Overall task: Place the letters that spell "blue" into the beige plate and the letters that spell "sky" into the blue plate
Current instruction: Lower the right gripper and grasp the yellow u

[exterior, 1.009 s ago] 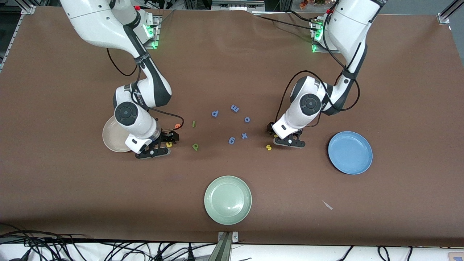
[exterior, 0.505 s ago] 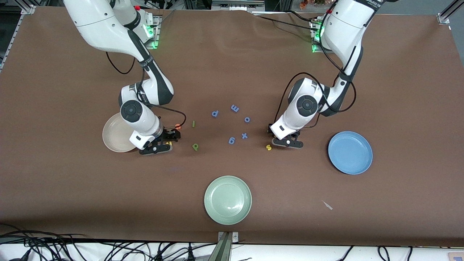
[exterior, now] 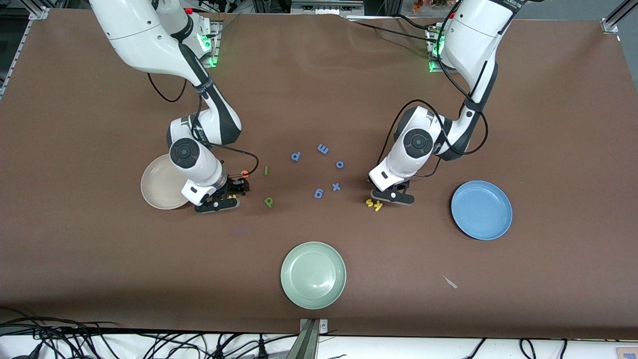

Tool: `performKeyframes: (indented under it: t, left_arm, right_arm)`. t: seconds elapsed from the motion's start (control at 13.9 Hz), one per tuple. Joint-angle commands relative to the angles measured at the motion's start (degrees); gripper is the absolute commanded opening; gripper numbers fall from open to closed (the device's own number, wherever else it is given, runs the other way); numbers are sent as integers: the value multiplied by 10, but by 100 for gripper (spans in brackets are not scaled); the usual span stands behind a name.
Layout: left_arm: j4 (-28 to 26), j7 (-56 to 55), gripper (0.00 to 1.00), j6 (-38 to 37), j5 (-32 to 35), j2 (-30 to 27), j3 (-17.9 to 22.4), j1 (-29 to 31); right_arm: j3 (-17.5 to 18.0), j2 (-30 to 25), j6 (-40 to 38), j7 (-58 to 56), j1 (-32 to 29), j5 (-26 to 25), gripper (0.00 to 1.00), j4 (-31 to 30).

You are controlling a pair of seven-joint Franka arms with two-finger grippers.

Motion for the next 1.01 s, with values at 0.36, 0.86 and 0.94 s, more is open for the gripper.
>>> performKeyframes:
  t: [0.36, 0.86, 0.94]
  left_arm:
    - [24, -25, 84, -18, -24, -18, 0, -3]
    - [-19, -51, 90, -36, -20, -25, -1, -64]
    - [-21, -47, 91, -36, -18, -25, -1, -62]
  right_arm:
    - [1, 4, 10, 4, 0, 10, 25, 3]
    - [-3, -18, -46, -8, -5, 10, 20, 28]
    - [-6, -29, -72, -13, -6, 10, 20, 31]
